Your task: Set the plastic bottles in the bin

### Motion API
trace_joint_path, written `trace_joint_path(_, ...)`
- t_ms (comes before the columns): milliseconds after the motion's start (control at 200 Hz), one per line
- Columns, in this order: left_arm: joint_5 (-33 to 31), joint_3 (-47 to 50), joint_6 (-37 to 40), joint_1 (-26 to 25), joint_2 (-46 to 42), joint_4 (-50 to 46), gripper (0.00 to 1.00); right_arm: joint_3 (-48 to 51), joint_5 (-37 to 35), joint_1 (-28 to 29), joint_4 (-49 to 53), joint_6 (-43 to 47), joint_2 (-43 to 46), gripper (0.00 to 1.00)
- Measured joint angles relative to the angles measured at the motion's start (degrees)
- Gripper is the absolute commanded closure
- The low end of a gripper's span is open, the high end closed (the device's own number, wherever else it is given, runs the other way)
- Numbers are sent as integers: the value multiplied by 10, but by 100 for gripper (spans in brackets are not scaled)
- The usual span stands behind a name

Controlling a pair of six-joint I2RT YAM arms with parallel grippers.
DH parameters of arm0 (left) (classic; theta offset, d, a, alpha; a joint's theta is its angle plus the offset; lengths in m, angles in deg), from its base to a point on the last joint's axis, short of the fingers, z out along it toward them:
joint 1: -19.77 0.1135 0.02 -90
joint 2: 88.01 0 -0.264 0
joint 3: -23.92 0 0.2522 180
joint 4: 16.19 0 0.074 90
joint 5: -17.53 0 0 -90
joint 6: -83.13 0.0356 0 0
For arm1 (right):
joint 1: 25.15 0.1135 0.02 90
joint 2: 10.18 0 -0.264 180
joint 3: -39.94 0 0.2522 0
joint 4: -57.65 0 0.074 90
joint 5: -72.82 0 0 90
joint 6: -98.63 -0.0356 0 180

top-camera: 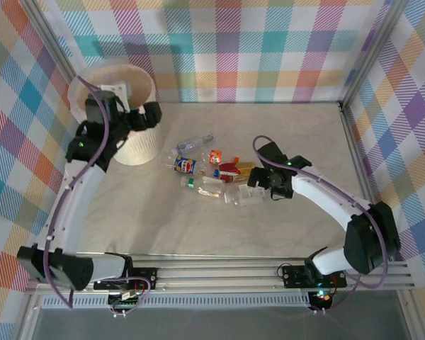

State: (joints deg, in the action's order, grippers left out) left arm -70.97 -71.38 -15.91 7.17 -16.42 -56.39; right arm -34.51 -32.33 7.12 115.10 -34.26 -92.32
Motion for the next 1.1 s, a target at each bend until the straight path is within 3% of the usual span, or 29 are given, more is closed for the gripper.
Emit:
trace_joint_path(335, 6, 174, -63, -83, -54, 104, 0, -93, -73, 49, 23, 1, -98, 0)
trace_joint_path(690, 6, 180, -68, -108, -53, 136, 0, -130, -100, 50, 40, 3, -173, 0)
trace_joint_path(1100, 6, 180, -68, -118, -35, 146, 0, -132, -108, 50, 44, 3, -195, 0)
